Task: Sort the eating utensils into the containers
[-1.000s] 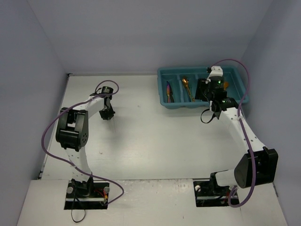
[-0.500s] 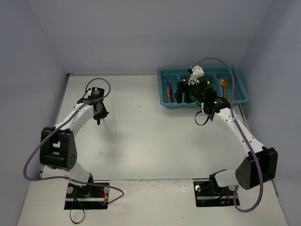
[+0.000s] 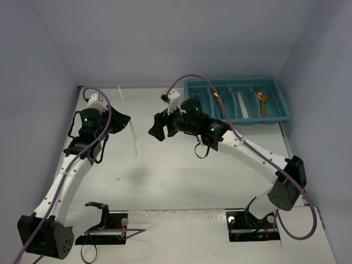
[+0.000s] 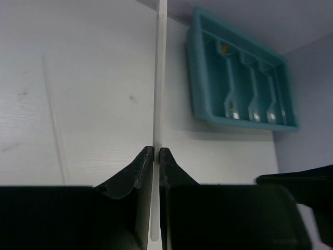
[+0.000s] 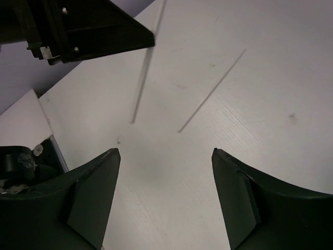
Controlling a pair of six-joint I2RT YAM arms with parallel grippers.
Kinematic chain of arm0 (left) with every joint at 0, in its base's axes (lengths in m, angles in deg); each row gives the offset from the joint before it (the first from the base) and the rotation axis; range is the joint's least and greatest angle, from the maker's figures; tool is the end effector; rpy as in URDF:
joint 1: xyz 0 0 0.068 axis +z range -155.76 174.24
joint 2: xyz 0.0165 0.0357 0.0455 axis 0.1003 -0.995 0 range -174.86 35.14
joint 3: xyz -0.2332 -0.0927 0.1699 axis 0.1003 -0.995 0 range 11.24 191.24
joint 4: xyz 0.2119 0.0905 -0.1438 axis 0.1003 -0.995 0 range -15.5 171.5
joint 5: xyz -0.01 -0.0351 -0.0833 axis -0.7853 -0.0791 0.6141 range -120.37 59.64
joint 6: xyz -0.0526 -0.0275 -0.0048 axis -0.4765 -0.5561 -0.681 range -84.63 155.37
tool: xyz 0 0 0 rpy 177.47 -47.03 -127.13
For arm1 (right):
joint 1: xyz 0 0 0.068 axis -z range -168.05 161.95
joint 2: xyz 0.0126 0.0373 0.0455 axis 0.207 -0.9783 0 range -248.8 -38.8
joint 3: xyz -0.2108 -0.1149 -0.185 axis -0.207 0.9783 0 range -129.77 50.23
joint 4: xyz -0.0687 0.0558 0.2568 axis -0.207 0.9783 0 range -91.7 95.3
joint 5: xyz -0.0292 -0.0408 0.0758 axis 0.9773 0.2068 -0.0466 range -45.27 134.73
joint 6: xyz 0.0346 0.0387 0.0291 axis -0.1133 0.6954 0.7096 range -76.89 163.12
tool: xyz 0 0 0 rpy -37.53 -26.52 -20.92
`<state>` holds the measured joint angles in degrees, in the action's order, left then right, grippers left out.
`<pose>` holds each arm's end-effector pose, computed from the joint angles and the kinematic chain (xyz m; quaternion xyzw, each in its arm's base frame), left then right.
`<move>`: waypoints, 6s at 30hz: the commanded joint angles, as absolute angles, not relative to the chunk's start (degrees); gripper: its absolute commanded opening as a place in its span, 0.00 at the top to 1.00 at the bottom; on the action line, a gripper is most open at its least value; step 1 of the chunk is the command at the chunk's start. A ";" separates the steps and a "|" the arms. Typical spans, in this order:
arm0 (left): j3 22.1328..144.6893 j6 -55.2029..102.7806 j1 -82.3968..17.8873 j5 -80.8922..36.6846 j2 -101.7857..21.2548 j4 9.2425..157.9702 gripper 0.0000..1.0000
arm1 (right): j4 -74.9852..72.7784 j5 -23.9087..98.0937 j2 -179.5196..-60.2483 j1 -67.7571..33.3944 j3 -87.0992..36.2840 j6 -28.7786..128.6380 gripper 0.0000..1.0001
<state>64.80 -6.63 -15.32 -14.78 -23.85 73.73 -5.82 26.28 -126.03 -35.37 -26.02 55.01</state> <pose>0.2360 -0.0518 0.3755 -0.1360 0.7691 -0.3634 0.5079 0.2494 0.2908 0.4048 -0.3261 0.6711 0.4279 0.5102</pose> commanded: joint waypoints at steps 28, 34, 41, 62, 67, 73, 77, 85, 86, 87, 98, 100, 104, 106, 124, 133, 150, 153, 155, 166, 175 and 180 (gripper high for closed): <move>60.22 -9.34 -19.85 -11.35 -20.61 88.66 0.44 | -23.00 36.89 -129.94 -39.68 -24.69 63.26 1.00; 63.92 -2.48 -19.80 -22.26 -22.06 74.85 0.19 | -16.39 42.98 -128.67 -34.22 -22.63 61.72 1.00; 68.50 6.59 -19.59 -35.25 -25.67 60.82 0.18 | -8.07 50.62 -127.52 -18.40 -22.53 50.20 1.00; 70.33 6.08 -19.37 -36.93 -35.94 52.84 0.18 | -2.04 45.42 -151.98 14.96 -39.27 37.37 0.87; 71.00 4.97 -19.38 -36.31 -37.62 52.37 0.18 | -1.92 43.86 -152.77 15.24 -39.16 37.84 0.70; 72.34 2.35 -19.56 -36.48 -39.99 51.71 0.18 | -1.87 44.86 -144.58 14.84 -36.80 38.44 0.51; 74.24 -0.11 -19.64 -37.93 -44.18 51.93 0.20 | -1.79 47.59 -134.80 13.60 -33.20 41.95 0.48; 81.54 -1.70 -19.82 -37.84 -57.21 52.71 0.33 | -1.87 48.82 -120.23 5.66 -26.72 48.34 0.46; 82.26 -1.40 -19.82 -37.92 -58.65 52.68 0.36 | -1.87 49.57 -119.09 4.12 -25.89 48.38 0.46; 83.30 -1.19 -19.79 -37.56 -59.70 52.58 0.38 | -1.87 49.25 -118.31 3.40 -24.87 48.60 0.46; 88.11 -0.23 -19.70 -36.69 -68.85 52.32 0.59 | -1.87 45.44 -112.75 1.25 -18.45 49.56 0.45; 88.39 -0.12 -19.64 -36.67 -70.05 52.32 0.63 | -1.87 45.33 -112.43 1.02 -18.26 49.62 0.45; 88.97 -0.01 -19.64 -36.25 -72.28 52.24 0.64 | -1.87 45.44 -112.16 1.01 -17.90 49.40 0.44; 89.19 0.04 -19.64 -36.25 -73.00 52.23 0.66 | -1.87 45.44 -111.94 0.96 -17.64 49.36 0.44; 88.96 -1.29 -19.91 -33.95 -71.72 52.78 1.00 | -1.87 30.42 -114.78 -5.43 -18.98 49.63 0.39; 79.81 -5.88 -22.18 -27.19 -51.87 64.98 1.00 | -3.96 26.36 -119.30 -24.15 -21.91 53.53 0.33; 69.29 -16.05 -28.83 -17.23 -30.28 85.90 1.00 | -9.26 34.76 -128.29 -38.28 -28.62 56.47 0.38; 68.43 -16.14 -29.77 -17.92 -29.17 86.55 1.00 | -9.83 36.84 -128.78 -38.32 -28.70 56.39 0.40; 67.66 -16.29 -30.15 -17.89 -28.71 87.47 1.00 | -10.03 37.94 -129.35 -38.33 -28.70 56.31 0.43; 66.62 -15.27 -31.33 -18.76 -29.19 87.92 1.00 | -10.49 42.84 -129.25 -38.33 -28.54 56.30 0.97; 66.33 -10.95 -31.24 -22.59 -30.25 84.62 0.59 | -9.88 47.69 -128.19 -36.77 -26.69 56.17 1.00; 70.71 -1.66 -30.66 -31.35 -30.53 71.69 0.34 | -6.06 48.94 -127.51 -30.39 -26.41 55.46 1.00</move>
<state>65.67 -10.50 -31.15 -23.23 -30.82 79.33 -5.66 44.97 -130.44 -36.14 -26.09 56.49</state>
